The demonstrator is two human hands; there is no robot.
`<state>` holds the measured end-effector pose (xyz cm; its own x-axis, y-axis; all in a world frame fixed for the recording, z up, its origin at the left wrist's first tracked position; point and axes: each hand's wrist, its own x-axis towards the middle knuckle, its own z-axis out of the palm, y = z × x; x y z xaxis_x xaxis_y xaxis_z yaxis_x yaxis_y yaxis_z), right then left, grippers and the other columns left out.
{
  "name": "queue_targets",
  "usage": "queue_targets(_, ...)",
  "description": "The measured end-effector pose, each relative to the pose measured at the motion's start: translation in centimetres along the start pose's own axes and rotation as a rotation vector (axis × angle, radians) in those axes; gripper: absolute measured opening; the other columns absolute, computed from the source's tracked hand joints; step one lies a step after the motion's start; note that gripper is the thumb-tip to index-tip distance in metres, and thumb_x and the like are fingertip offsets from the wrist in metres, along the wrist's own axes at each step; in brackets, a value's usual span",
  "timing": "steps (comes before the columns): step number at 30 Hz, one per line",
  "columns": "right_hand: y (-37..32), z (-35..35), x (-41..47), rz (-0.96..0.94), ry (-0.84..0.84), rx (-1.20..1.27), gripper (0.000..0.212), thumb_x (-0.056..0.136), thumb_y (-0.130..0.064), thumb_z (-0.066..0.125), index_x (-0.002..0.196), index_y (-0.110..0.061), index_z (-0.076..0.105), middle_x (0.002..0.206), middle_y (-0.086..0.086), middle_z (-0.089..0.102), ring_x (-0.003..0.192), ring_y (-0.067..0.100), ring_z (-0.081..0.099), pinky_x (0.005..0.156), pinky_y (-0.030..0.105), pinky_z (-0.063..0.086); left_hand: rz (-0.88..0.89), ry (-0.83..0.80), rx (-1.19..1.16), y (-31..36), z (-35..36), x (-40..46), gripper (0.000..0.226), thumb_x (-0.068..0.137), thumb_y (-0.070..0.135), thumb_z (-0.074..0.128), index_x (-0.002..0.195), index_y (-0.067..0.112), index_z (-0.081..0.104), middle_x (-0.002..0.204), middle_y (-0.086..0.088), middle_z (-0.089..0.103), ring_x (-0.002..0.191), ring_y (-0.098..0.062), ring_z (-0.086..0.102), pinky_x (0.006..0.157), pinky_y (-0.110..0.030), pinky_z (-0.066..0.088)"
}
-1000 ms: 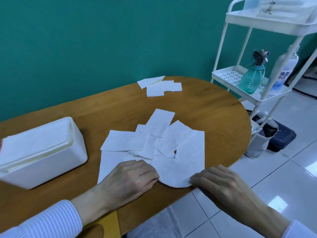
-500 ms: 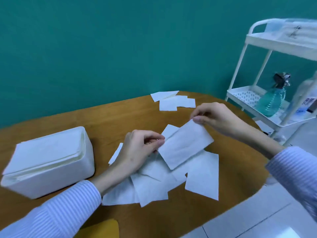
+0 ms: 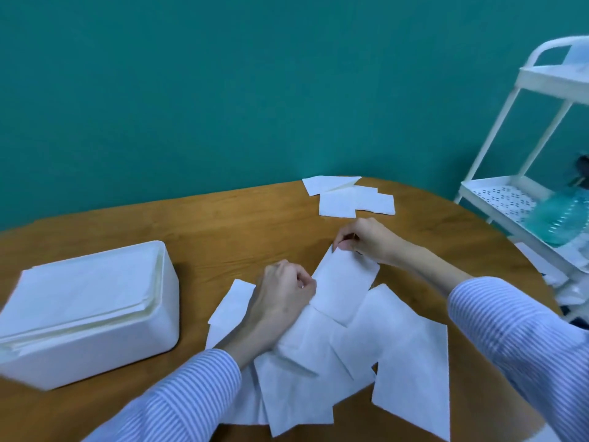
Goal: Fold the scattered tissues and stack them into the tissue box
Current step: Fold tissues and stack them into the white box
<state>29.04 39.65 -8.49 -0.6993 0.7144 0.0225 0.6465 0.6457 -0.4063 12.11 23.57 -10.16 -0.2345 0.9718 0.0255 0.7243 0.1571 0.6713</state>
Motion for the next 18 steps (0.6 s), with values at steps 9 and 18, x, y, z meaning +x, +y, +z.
queue_targets(9,-0.5,0.0,0.6,-0.051,0.036,0.043,0.011,0.095,-0.018,0.062,0.100,-0.016,0.073,0.096,-0.009,0.065,0.090,0.005,0.060,0.075,0.012,0.042,0.022,0.004,0.030,-0.6,0.0,0.5,0.014,0.089,0.032,0.062,0.078,0.027,0.068,0.087,0.008,0.056,0.092,-0.011,0.057,0.082,-0.029,0.047)
queue_targets(18,-0.1,0.8,-0.4,-0.056,-0.008,-0.103,0.010,0.092,-0.023,0.068,0.094,-0.029,0.060,0.100,-0.007,0.051,0.099,0.010,0.040,0.080,0.027,0.035,0.029,-0.020,0.075,-0.9,0.3,1.1,0.026,0.089,0.042,0.069,0.110,0.028,0.063,0.097,0.009,0.047,0.100,-0.012,0.053,0.086,-0.031,0.045)
